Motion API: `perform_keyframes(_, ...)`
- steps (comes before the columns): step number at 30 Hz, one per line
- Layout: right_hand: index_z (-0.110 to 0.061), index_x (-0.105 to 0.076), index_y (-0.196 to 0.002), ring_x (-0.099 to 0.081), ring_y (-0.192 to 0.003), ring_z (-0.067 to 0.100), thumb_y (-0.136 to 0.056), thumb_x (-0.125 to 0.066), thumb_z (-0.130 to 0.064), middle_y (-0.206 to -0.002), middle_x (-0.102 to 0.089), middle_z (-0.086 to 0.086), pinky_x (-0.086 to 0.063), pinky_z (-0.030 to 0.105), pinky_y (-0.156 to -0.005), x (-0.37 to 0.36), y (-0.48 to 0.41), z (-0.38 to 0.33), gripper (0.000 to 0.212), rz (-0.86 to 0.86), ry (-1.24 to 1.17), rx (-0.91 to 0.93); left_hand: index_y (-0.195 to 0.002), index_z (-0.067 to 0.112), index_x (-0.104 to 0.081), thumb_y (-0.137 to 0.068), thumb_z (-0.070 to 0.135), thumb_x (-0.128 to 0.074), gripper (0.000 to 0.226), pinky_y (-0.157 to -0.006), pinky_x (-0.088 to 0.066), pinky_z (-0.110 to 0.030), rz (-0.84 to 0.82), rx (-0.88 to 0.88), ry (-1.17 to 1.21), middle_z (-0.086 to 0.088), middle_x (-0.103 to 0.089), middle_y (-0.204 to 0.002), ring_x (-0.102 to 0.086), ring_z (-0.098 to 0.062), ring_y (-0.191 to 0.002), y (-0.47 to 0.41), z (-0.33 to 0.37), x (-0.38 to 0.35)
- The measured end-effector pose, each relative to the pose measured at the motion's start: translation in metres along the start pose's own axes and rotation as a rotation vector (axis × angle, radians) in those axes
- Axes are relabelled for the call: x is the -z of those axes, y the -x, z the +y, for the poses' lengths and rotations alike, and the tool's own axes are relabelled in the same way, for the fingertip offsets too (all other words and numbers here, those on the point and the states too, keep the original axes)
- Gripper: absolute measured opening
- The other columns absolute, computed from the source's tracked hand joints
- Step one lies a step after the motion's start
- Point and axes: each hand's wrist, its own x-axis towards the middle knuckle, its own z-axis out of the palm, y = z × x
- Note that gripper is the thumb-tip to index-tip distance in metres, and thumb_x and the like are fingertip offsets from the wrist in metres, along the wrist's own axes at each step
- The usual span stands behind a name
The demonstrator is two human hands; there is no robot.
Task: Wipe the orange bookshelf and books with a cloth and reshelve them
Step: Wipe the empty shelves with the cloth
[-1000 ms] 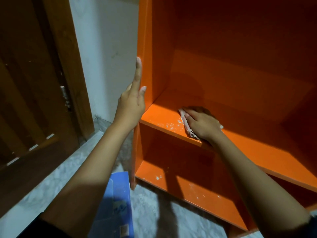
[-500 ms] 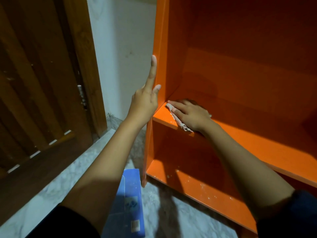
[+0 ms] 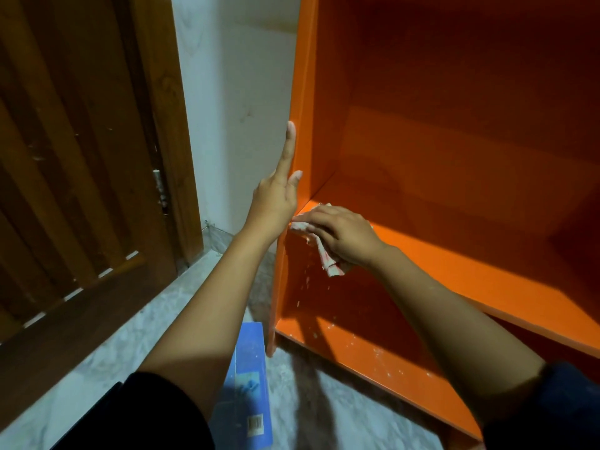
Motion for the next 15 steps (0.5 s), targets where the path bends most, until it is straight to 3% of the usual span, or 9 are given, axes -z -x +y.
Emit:
perform_keyframes(5, -0.032, -0.061, -0.12, -0.056, -0.109, 0.02, -0.097, -0.043, -0.027, -0.118, -0.062, -0.008, -0.047, 0.036, -0.082, 0.005, 0.012, -0.009, 0.029, 0.007, -0.008, 0.076, -0.134, 0.044, 0.019, -0.101, 0.024, -0.038, 0.069, -0.049, -0.044, -0.032, -0.026, 0.018, 0.008, -0.018, -0.052, -0.069, -0.044, -0.017, -0.051, 0.001, 0.001, 0.004)
perform_keyframes(11, -0.032, -0.062, -0.115, -0.056, -0.109, 0.017, -0.095, -0.047, -0.022, -0.116, -0.063, -0.009, -0.048, 0.036, -0.08, 0.02, 0.043, -0.008, 0.027, -0.021, -0.033, 0.072, -0.135, 0.044, 0.019, -0.101, 0.023, -0.037, 0.069, -0.045, -0.03, -0.02, -0.016, 0.033, -0.03, -0.001, -0.033, -0.058, -0.036, -0.012, -0.048, 0.003, 0.004, 0.004)
perform_keyframes(15, -0.034, -0.062, -0.113, -0.056, -0.105, 0.007, -0.097, -0.048, -0.029, -0.114, -0.062, -0.015, -0.045, 0.028, -0.081, 0.042, 0.09, 0.003, 0.022, 0.008, -0.185, -0.092, -0.137, 0.044, 0.02, -0.101, 0.023, -0.036, 0.07, -0.045, -0.029, -0.021, -0.023, 0.05, -0.032, 0.001, -0.035, -0.059, -0.037, -0.012, -0.048, 0.004, 0.006, 0.005)
